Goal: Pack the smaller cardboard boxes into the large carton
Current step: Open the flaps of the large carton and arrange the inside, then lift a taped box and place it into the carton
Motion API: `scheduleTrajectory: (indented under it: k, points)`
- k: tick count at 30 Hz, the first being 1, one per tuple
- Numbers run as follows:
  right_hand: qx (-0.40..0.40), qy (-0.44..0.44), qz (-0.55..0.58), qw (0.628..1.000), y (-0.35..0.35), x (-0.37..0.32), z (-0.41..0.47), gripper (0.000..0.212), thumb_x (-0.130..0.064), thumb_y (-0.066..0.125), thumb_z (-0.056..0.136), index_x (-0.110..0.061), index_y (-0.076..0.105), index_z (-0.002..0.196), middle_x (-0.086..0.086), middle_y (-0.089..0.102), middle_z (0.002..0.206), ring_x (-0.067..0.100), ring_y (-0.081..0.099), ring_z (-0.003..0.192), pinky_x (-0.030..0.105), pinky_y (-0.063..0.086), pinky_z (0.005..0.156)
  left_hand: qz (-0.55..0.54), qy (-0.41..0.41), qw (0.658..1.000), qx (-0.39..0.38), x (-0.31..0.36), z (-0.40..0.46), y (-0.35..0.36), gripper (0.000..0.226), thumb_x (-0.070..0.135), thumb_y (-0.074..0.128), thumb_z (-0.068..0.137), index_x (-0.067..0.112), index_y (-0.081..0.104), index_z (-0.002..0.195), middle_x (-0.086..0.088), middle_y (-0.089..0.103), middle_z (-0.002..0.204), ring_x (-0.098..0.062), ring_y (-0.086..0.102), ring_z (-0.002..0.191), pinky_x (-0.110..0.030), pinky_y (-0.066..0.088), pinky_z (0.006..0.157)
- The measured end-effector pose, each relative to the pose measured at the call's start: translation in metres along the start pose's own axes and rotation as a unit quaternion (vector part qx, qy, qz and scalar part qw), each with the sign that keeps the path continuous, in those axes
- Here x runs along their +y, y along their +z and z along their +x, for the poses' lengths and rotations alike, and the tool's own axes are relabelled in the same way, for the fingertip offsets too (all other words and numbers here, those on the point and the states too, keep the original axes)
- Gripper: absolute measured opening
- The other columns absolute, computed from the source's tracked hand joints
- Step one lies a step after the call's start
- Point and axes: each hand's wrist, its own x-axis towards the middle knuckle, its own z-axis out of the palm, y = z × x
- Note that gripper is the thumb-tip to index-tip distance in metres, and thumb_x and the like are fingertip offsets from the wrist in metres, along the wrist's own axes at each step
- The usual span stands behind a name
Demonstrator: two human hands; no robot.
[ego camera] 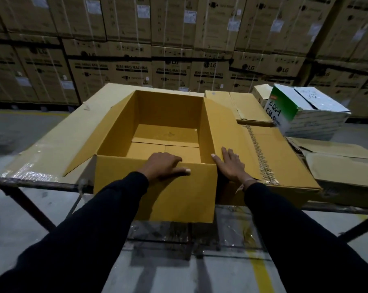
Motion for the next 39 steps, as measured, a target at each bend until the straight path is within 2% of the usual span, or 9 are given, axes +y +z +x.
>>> scheduleTrajectory:
  k: [4, 11, 16, 22, 25, 30, 33, 35, 39]
  points:
    - [0.035, -0.015, 0.015, 0.999, 0.008, 0.0, 0.005, 0.073, -0.066, 0.023, 0.106, -0.031, 0.005, 0.168, 0.006, -0.003, 0.176, 0.036, -0.002, 0.16, 0.059, 0.002, 0.127, 0.003, 0.019, 0.999, 0.043, -0.012, 0.012, 0.017, 0.113, 0.098, 0.007, 0.066, 0.021, 0.067, 0.123, -0.001, 0.072, 0.099, -0.016, 0.064, 0.084, -0.023, 0.039, 0.058]
    - [0.06, -0.012, 0.032, 0.998, 0.022, -0.014, 0.008, 0.07, -0.064, 0.023, 0.107, -0.034, 0.007, 0.168, 0.005, -0.001, 0.176, 0.036, -0.004, 0.16, 0.059, -0.001, 0.127, 0.023, 0.009, 0.999, 0.047, -0.03, 0.012, 0.024, 0.094, 0.087, 0.013, 0.079, 0.026, 0.066, 0.126, 0.004, 0.065, 0.087, -0.009, 0.053, 0.071, -0.021, 0.032, 0.052]
    - [0.047, -0.015, 0.032, 0.998, 0.035, -0.039, 0.004, 0.072, -0.067, 0.021, 0.106, -0.034, 0.005, 0.168, 0.005, -0.004, 0.176, 0.037, -0.007, 0.16, 0.059, -0.004, 0.127, 0.038, -0.01, 0.998, 0.053, -0.06, 0.003, 0.028, 0.088, 0.085, 0.02, 0.084, 0.029, 0.058, 0.14, -0.001, 0.071, 0.108, -0.01, 0.051, 0.079, -0.019, 0.028, 0.052]
    - [0.037, -0.012, 0.021, 0.999, 0.041, -0.056, -0.001, 0.074, -0.068, 0.019, 0.105, -0.033, 0.002, 0.168, 0.006, -0.007, 0.176, 0.038, -0.008, 0.16, 0.06, -0.003, 0.127, 0.055, -0.013, 0.998, 0.041, -0.075, -0.007, 0.026, 0.088, 0.084, 0.022, 0.085, 0.029, 0.055, 0.143, -0.003, 0.071, 0.115, -0.016, 0.063, 0.093, -0.02, 0.032, 0.055]
    - [0.029, -0.016, 0.022, 0.999, 0.039, -0.056, -0.004, 0.074, -0.069, 0.019, 0.105, -0.033, 0.001, 0.168, 0.006, -0.008, 0.175, 0.037, -0.01, 0.16, 0.06, -0.004, 0.127, 0.048, -0.023, 0.998, 0.026, -0.073, -0.009, 0.023, 0.081, 0.083, 0.026, 0.088, 0.028, 0.058, 0.139, -0.001, 0.07, 0.103, -0.011, 0.054, 0.08, -0.02, 0.031, 0.053]
    - [0.018, -0.031, 0.025, 0.999, 0.036, -0.051, -0.014, 0.076, -0.072, 0.016, 0.103, -0.035, -0.001, 0.168, 0.006, -0.011, 0.175, 0.035, -0.012, 0.16, 0.057, -0.007, 0.127, 0.045, -0.05, 0.996, 0.057, -0.061, -0.011, 0.023, 0.094, 0.091, 0.011, 0.078, 0.026, 0.061, 0.125, 0.008, 0.059, 0.081, -0.008, 0.054, 0.069, -0.022, 0.036, 0.053]
    - [0.013, -0.051, 0.018, 0.998, 0.034, -0.038, -0.019, 0.075, -0.072, 0.016, 0.103, -0.037, -0.002, 0.167, 0.004, -0.012, 0.175, 0.033, -0.013, 0.16, 0.056, -0.007, 0.127, 0.036, -0.009, 0.991, 0.128, -0.037, -0.007, 0.027, 0.09, 0.086, 0.011, 0.085, 0.026, 0.057, 0.135, 0.0, 0.067, 0.118, -0.016, 0.064, 0.098, -0.03, 0.05, 0.077]
    - [0.003, -0.069, 0.007, 0.998, 0.032, -0.026, -0.021, 0.074, -0.071, 0.017, 0.104, -0.038, -0.002, 0.167, 0.003, -0.013, 0.175, 0.032, -0.014, 0.16, 0.054, -0.007, 0.127, 0.002, 0.03, 0.986, 0.163, -0.012, -0.001, 0.029, 0.08, 0.077, 0.022, 0.094, 0.024, 0.047, 0.148, -0.006, 0.051, 0.149, -0.024, 0.053, 0.13, -0.041, 0.046, 0.102]
    - [-0.022, -0.116, 0.005, 0.993, 0.016, 0.009, -0.017, 0.068, -0.064, 0.021, 0.108, -0.037, 0.003, 0.168, 0.004, -0.009, 0.175, 0.032, -0.011, 0.16, 0.054, -0.006, 0.128, -0.056, 0.099, 0.97, 0.214, 0.057, 0.024, 0.032, 0.07, 0.062, 0.03, 0.102, 0.017, 0.04, 0.155, -0.011, 0.033, 0.163, -0.029, 0.027, 0.152, -0.046, 0.03, 0.122]
